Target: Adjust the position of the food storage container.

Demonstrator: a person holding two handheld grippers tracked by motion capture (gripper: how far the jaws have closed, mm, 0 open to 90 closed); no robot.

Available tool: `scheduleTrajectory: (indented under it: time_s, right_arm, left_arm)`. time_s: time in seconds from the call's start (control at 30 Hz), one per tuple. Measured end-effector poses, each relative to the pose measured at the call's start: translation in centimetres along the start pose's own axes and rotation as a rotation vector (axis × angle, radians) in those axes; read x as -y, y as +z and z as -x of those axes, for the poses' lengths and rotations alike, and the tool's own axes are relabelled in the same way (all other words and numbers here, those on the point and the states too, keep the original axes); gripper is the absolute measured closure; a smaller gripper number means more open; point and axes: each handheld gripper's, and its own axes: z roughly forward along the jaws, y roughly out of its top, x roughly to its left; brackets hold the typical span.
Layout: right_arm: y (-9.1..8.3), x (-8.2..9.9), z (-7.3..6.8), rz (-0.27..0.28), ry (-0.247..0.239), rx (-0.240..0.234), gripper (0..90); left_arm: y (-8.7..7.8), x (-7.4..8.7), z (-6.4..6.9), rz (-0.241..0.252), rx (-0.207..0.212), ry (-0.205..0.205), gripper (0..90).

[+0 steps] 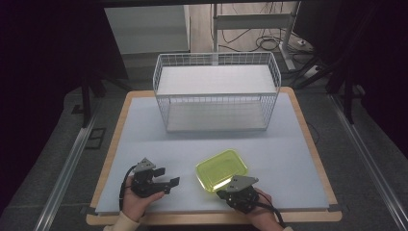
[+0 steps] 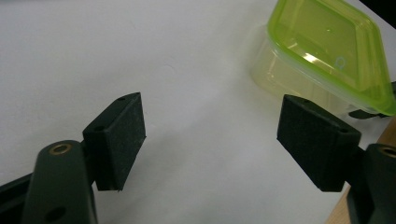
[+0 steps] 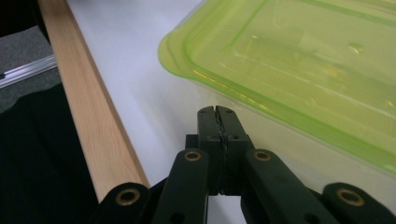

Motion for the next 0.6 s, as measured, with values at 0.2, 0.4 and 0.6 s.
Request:
scheduleTrajectory:
  time_s: [0.2,0.4,0.6]
  right_arm:
    - [1.0,-0.6,-0.4,0.008,-0.004,0.002,89.8]
    - [1.4,-1.2,-0.6,0.021,-0.002,0.013,89.8]
    - [1.5,-1.4,-0.4,0.03,0.008,0.017,89.8]
  left_arm:
    - [-0.1,0.0,-0.2,0.0,-0.001,-0.004,23.1]
    - [0.0,0.0,-0.1,-0.001,0.0,-0.003,23.1]
    - [0.0,0.0,-0.1,-0.002,0.0,0.0,23.0]
